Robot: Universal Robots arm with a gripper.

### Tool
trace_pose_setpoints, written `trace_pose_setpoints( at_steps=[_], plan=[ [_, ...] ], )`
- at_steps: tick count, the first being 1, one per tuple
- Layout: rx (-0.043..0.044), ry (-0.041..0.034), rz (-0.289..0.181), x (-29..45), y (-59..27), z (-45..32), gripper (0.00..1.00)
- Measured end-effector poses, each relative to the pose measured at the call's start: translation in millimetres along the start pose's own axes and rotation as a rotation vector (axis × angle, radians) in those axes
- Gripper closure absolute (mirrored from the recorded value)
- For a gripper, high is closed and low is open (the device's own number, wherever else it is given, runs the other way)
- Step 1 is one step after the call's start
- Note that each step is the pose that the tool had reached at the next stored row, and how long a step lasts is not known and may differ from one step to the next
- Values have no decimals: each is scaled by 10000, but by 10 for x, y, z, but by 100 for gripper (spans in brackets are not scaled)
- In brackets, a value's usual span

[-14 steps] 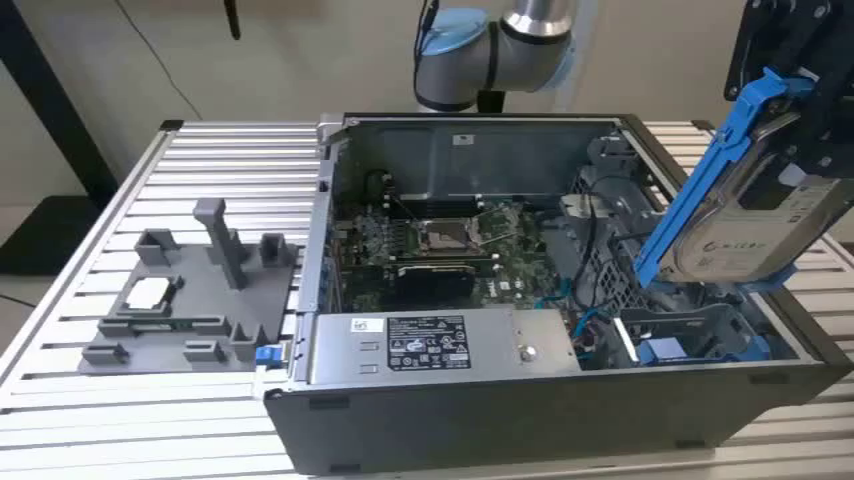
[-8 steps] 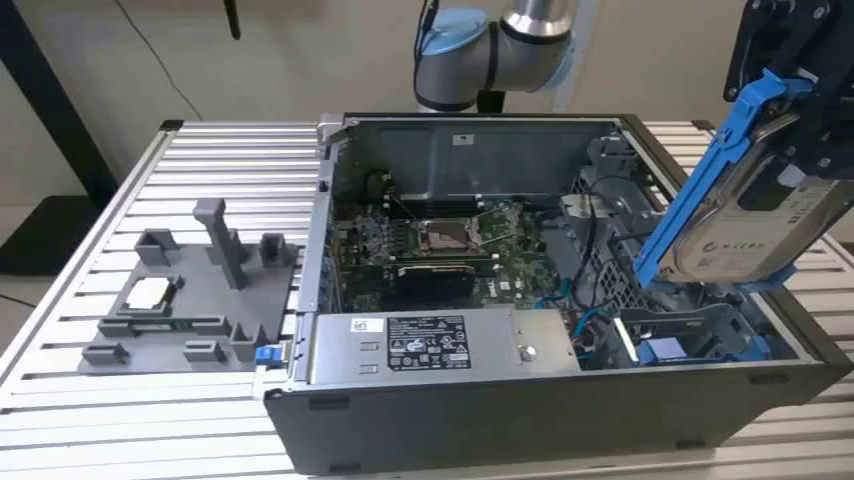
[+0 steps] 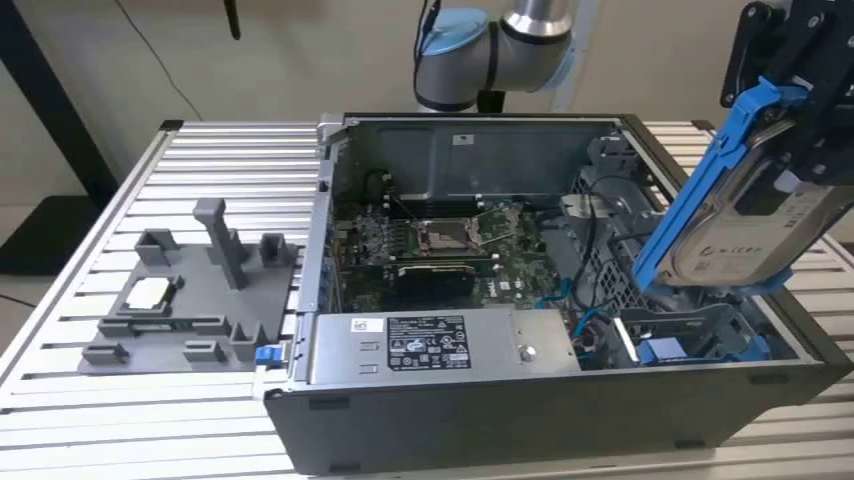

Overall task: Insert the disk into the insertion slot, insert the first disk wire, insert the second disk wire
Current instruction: 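Insert the disk into the insertion slot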

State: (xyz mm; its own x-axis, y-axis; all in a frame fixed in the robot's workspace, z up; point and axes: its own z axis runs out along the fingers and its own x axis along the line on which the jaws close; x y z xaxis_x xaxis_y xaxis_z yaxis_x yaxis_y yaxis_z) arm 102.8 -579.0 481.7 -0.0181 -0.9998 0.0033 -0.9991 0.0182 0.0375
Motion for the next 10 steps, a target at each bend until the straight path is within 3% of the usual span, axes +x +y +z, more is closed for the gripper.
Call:
trace_pose_setpoints(
  at_steps=[10],
  plan=[
    [37,0,0,0,-3,65,67]
  ],
)
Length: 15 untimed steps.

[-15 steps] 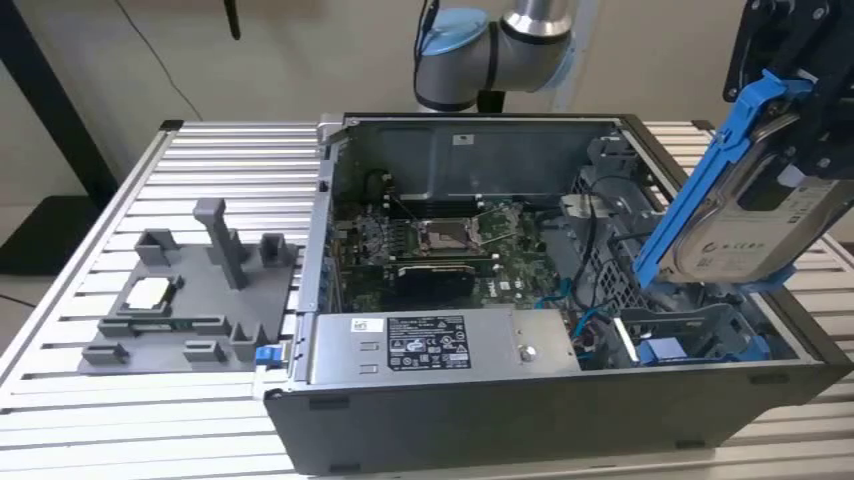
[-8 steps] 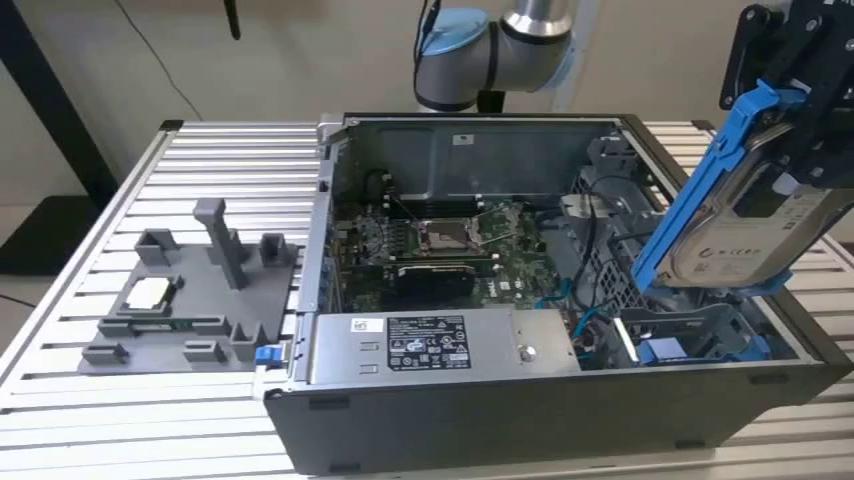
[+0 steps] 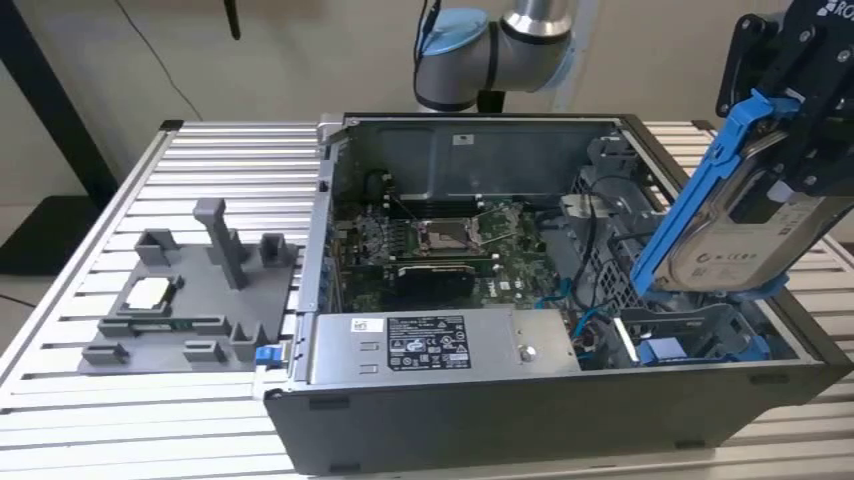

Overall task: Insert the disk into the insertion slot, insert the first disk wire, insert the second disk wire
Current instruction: 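Insert the disk into the insertion slot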

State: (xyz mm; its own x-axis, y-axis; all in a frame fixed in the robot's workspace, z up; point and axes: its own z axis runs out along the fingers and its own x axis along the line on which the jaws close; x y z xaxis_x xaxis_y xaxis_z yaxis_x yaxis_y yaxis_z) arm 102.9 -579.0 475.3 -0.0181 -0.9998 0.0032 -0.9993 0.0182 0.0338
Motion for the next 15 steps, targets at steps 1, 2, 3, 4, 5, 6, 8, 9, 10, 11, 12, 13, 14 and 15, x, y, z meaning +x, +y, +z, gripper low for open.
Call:
trace_pose_setpoints(
  at_steps=[1,2,3,4,5,6,8,9,10,11,12,13,14,15],
  plan=[
    [3,0,0,0,0,6,67],
    [6,0,0,0,-1,12,67],
    [9,0,1,0,0,18,67],
    [12,1,0,0,-1,23,67],
    [15,0,0,0,-1,29,67],
    [18,1,0,0,-1,35,67],
    [24,1,0,0,-2,47,67],
    [26,0,0,-1,-2,52,67],
    [29,1,0,-1,-2,57,67],
    [32,0,0,0,-2,64,67],
    [35,-1,1,0,-2,69,67],
    [38,0,0,0,-3,74,67],
    [41,-1,0,0,-3,79,67],
    [44,-1,0,0,-3,85,67]
  ],
)
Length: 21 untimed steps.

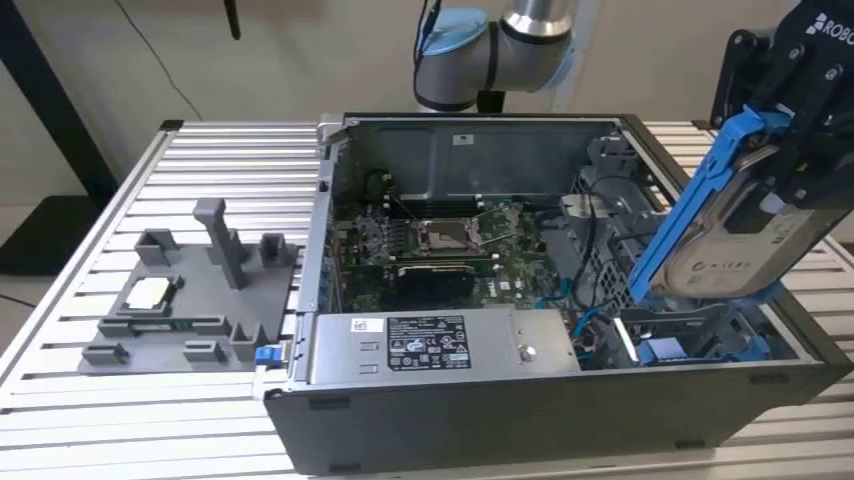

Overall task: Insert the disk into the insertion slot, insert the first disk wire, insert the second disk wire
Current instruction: 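Insert the disk into the insertion slot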

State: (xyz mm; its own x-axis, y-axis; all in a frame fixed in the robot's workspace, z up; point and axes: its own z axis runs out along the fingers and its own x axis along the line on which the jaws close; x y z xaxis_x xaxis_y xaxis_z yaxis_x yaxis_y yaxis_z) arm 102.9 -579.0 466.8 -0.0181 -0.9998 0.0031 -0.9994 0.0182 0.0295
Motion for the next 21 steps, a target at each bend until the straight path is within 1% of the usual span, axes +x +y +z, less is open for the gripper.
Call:
trace_pose_setpoints(
  at_steps=[7,21],
  plan=[
    [25,0,0,0,-1,48,67],
    [54,-1,0,0,-3,117,67]
  ],
)
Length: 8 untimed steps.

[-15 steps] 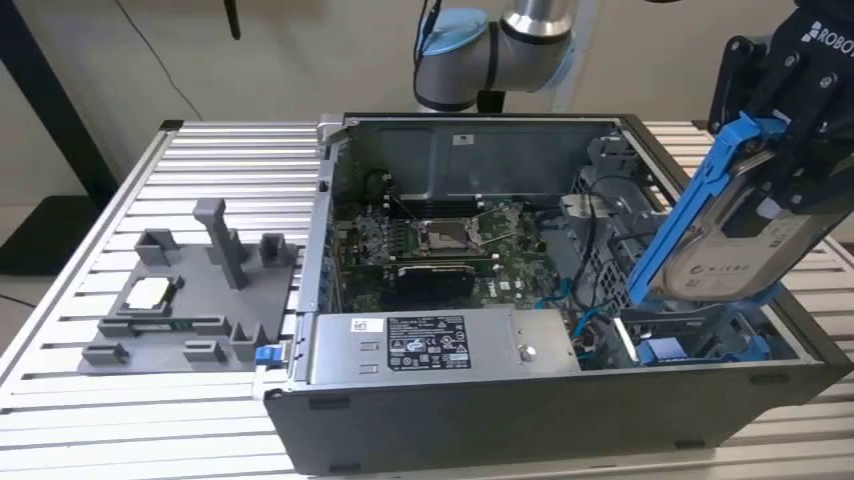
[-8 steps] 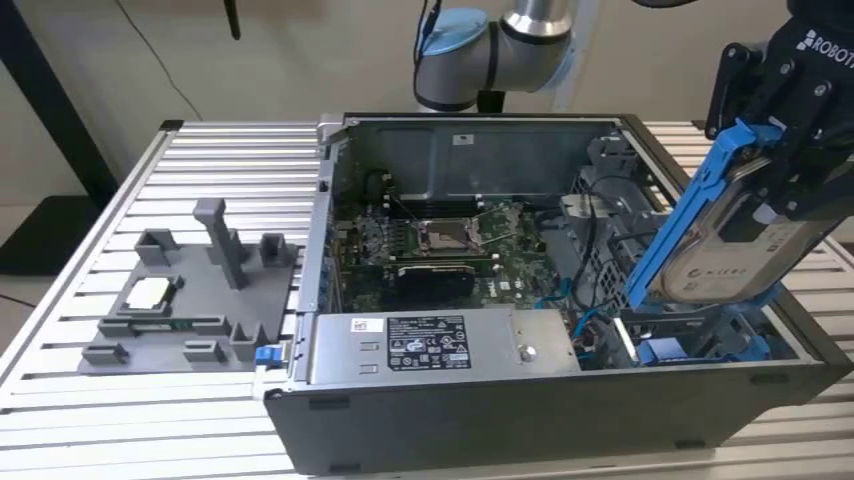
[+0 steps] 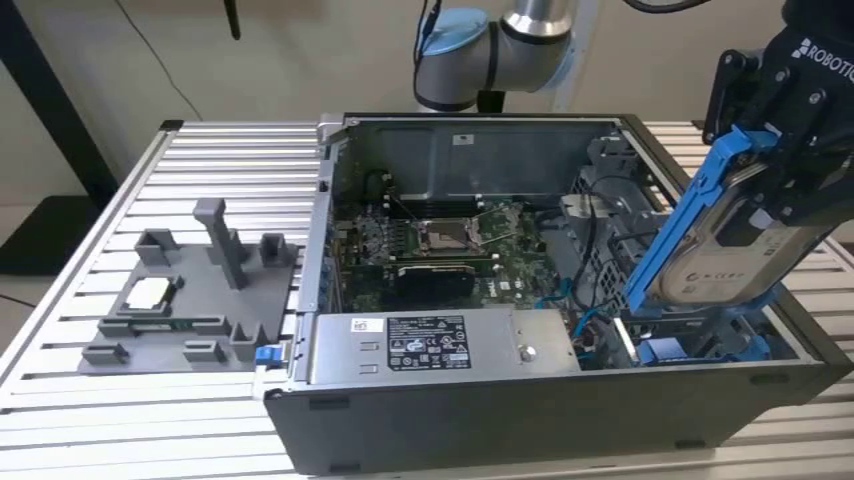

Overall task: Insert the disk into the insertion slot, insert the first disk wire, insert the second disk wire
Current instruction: 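Insert the disk into the insertion slot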

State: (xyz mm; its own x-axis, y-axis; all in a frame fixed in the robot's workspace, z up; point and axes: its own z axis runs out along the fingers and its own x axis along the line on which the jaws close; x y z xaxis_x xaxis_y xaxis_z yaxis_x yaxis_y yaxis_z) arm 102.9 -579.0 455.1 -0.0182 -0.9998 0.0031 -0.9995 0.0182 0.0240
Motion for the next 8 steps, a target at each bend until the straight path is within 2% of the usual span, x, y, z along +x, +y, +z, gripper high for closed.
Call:
trace_pose_setpoints(
  at_steps=[8],
  plan=[
    [18,-1,0,0,-1,40,67]
  ],
)
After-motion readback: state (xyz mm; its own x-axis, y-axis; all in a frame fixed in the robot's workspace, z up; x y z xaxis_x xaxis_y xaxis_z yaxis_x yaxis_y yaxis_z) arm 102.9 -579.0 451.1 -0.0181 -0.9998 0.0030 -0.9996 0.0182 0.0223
